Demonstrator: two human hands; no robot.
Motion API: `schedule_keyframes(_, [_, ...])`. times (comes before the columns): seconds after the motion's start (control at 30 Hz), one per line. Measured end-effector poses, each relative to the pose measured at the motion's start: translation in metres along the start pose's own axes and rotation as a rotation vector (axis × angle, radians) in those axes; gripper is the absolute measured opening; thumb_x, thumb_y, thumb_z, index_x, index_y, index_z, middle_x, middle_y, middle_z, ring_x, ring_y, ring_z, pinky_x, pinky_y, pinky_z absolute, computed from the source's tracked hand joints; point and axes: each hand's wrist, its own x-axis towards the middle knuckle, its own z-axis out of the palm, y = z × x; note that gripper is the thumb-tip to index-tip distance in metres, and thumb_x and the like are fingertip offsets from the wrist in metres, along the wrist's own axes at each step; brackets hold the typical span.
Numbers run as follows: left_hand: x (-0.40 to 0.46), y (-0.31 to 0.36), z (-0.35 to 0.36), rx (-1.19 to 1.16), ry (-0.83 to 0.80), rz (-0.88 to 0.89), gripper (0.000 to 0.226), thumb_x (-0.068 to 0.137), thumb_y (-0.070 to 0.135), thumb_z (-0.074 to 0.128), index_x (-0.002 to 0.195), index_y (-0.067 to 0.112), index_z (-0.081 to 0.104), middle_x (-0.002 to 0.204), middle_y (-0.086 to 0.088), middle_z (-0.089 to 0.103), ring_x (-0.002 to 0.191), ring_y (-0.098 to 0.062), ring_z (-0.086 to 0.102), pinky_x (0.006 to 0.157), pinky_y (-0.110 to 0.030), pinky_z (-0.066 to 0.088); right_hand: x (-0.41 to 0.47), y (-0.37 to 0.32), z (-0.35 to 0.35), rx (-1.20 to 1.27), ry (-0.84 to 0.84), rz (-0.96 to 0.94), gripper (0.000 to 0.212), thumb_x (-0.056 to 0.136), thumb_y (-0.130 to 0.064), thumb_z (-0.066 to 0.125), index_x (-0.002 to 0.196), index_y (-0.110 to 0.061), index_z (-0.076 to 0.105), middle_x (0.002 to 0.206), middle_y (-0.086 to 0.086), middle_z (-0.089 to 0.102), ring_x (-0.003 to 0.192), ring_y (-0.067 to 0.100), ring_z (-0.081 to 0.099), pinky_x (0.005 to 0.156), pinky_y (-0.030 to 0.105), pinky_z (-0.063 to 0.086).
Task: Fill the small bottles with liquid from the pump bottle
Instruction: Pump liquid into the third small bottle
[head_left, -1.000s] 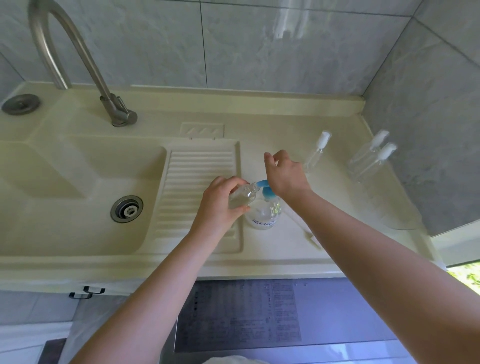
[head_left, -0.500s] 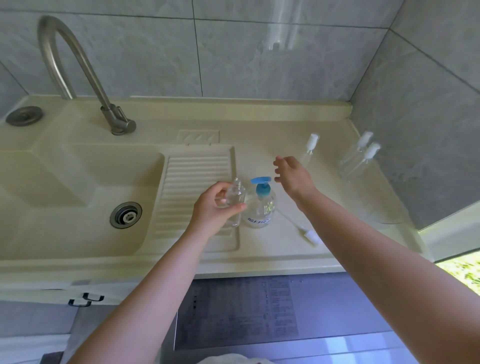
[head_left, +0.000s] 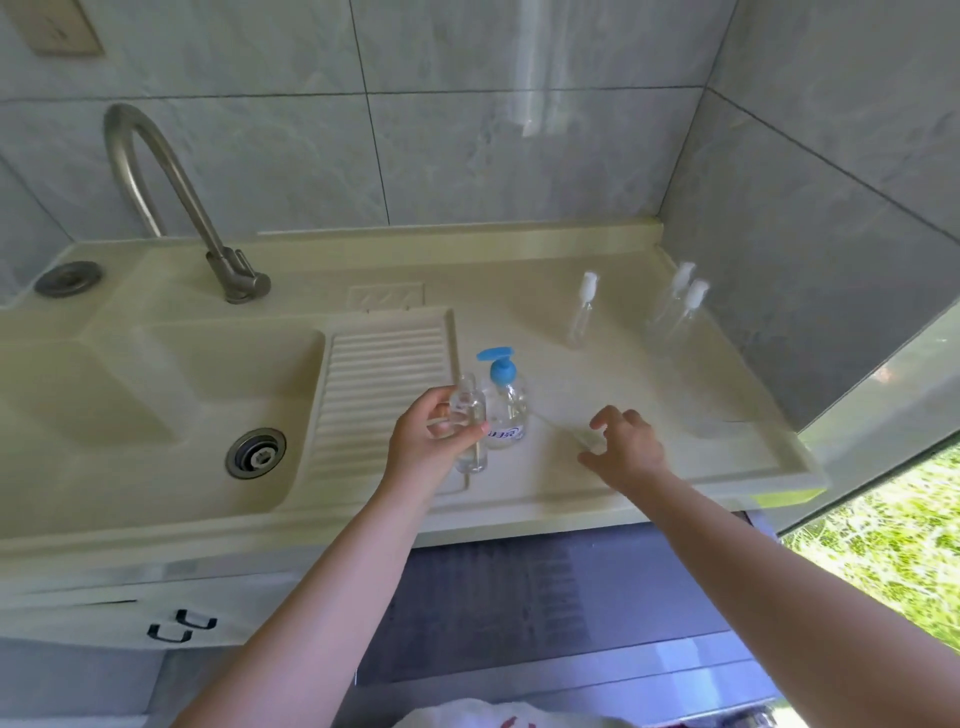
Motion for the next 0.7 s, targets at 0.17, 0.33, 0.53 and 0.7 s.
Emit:
schedule_keyframes(0.17, [-0.01,0.004,0.0,0.026,-0.028,0.023,0.037,0.073,0.009,0.084,0.104,0.021,0.067,0.109,-0.004,0.071,0.093,-0.012,0.071,0.084,-0.029,0.052,-0.004,0.0,0.009,-0.033,0.008,-0.003,0.041,0.092,-0.026,0.064,0.129,-0.02,0.047,0.124,0.008,0.049,0.115,0.028,0.051,0.09,0.036,0.045])
schedule_keyframes(0.33, [-0.017,0.007,0.0,0.041,-0.033,0.032,0.039,0.073,0.011,0.084,0.105,0.025,0.066,0.109,-0.001,0.071,0.095,-0.011,0.07,0.08,-0.024,0.052,-0.005,0.0,0.014,-0.069,0.012,0.025,0.037,0.093,-0.013,0.057,0.127,-0.019,0.046,0.122,0.008,0.048,0.113,0.028,0.05,0.088,0.036,0.043])
schedule_keyframes(0.53, [-0.025,0.016,0.003,0.055,-0.039,0.035,0.039,0.074,0.012,0.083,0.106,0.026,0.066,0.108,0.003,0.07,0.094,-0.007,0.069,0.079,-0.02,0.05,-0.001,0.002,0.015,-0.054,0.039,0.045,0.039,0.094,-0.006,0.049,0.13,-0.02,0.044,0.122,0.009,0.049,0.112,0.029,0.05,0.088,0.036,0.042])
schedule_keyframes(0.7, [-0.03,0.02,0.007,0.083,-0.056,0.042,0.039,0.075,0.014,0.083,0.108,0.027,0.068,0.103,0.009,0.07,0.091,-0.006,0.068,0.078,-0.019,0.049,-0.004,0.006,0.009,0.141,0.157,0.041,0.041,0.093,-0.006,0.05,0.132,-0.019,0.043,0.124,0.01,0.047,0.101,0.034,0.057,0.087,0.041,0.048])
